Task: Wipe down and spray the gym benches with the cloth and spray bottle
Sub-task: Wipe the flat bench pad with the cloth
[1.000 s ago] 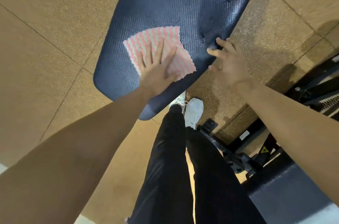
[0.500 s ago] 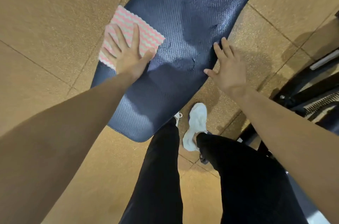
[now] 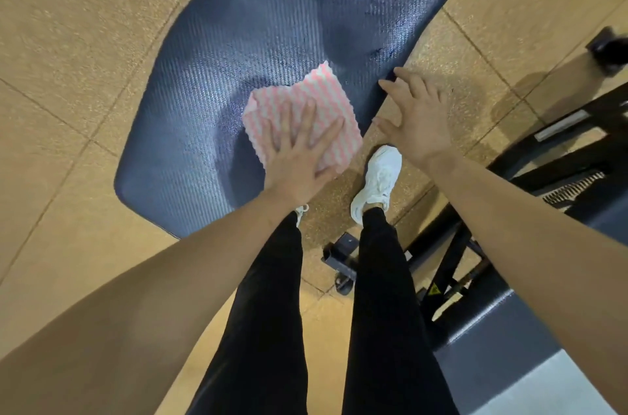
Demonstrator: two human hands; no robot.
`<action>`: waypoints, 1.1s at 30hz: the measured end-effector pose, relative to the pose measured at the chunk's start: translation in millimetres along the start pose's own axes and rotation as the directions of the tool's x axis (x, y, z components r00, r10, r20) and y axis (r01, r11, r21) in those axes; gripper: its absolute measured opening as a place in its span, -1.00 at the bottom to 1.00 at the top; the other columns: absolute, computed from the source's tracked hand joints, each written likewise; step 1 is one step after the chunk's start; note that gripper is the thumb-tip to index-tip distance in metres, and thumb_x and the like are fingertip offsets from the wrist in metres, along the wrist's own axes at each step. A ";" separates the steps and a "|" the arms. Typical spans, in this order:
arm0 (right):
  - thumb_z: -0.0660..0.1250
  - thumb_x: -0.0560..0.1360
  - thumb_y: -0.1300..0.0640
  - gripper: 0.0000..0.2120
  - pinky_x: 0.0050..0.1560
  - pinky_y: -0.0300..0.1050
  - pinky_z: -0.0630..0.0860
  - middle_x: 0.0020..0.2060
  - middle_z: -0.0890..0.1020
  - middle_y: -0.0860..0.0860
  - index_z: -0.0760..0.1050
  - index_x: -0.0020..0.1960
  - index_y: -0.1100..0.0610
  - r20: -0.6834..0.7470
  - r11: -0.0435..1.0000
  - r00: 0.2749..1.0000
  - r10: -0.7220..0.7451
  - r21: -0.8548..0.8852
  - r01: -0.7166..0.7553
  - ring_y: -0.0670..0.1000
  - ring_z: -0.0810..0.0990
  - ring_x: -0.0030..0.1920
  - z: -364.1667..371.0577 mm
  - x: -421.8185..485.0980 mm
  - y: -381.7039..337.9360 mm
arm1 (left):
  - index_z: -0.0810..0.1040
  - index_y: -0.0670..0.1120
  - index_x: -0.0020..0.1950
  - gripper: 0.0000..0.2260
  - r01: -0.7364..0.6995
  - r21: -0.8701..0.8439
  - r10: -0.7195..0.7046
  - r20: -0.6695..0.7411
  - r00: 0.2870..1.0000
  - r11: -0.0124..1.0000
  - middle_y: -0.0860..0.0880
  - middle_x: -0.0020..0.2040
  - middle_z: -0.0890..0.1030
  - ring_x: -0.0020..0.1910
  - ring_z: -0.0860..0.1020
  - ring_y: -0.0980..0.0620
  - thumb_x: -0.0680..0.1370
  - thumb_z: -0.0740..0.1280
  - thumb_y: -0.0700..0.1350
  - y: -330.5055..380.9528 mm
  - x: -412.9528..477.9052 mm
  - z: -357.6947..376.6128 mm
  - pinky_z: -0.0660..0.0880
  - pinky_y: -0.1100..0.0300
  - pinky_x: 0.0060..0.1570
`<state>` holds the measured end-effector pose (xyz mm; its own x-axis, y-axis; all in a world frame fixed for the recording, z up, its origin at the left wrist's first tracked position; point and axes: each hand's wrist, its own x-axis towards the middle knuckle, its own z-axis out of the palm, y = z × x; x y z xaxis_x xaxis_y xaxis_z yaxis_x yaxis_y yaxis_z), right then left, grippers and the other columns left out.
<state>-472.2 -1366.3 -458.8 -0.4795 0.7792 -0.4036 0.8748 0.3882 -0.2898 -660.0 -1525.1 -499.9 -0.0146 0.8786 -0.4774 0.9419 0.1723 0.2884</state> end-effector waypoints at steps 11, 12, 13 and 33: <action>0.43 0.49 -0.23 -0.14 0.56 0.30 0.11 0.65 0.06 0.02 0.13 0.64 -0.01 0.039 0.989 0.991 0.131 0.058 -0.133 0.14 0.06 0.62 -3.1 28.8 1.3 | -0.13 0.35 0.63 -0.18 0.450 -0.170 -0.468 -0.086 0.879 0.877 -0.15 0.69 -0.21 0.61 -0.24 -0.41 0.47 0.13 0.52 -89.4 93.2 -83.6 -0.23 -0.50 0.47; 0.43 0.49 -0.23 -0.14 0.55 0.29 0.14 0.65 0.08 0.04 0.14 0.64 0.00 0.036 0.990 0.991 0.128 0.053 -0.130 0.16 0.08 0.62 -3.3 29.1 1.7 | -0.14 0.35 0.63 -0.17 0.474 -0.216 -0.500 -0.084 0.862 0.854 -0.16 0.68 -0.23 0.61 -0.26 -0.42 0.46 0.12 0.55 -95.5 103.0 -93.2 -0.25 -0.51 0.46; 0.44 0.48 -0.23 -0.14 0.54 0.28 0.18 0.64 0.09 0.05 0.15 0.63 0.00 0.035 0.991 0.992 0.123 0.048 -0.125 0.17 0.11 0.61 -3.6 30.0 1.9 | -0.14 0.34 0.63 -0.17 0.489 -0.238 -0.520 -0.087 0.850 0.839 -0.18 0.68 -0.25 0.60 -0.28 -0.42 0.46 0.10 0.57 -99.1 111.1 -100.5 -0.25 -0.53 0.44; 0.40 0.54 0.09 -0.50 0.49 0.26 0.16 0.50 0.37 0.01 0.46 0.46 -0.02 0.057 0.986 0.998 -0.037 0.164 0.028 0.09 0.27 0.52 -45.8 56.3 44.9 | -0.27 0.28 0.64 -0.30 0.013 0.072 -0.012 -0.010 1.000 0.997 -0.23 0.67 -0.26 0.60 -0.26 -0.42 0.61 -0.03 0.45 33.4 79.6 -36.4 -0.27 -0.53 0.45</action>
<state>-456.7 -1282.6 -454.8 -0.5150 0.7346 -0.4417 0.8382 0.3238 -0.4389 -641.9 -1433.2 -498.1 -0.0297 0.8810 -0.4722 0.9633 0.1512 0.2216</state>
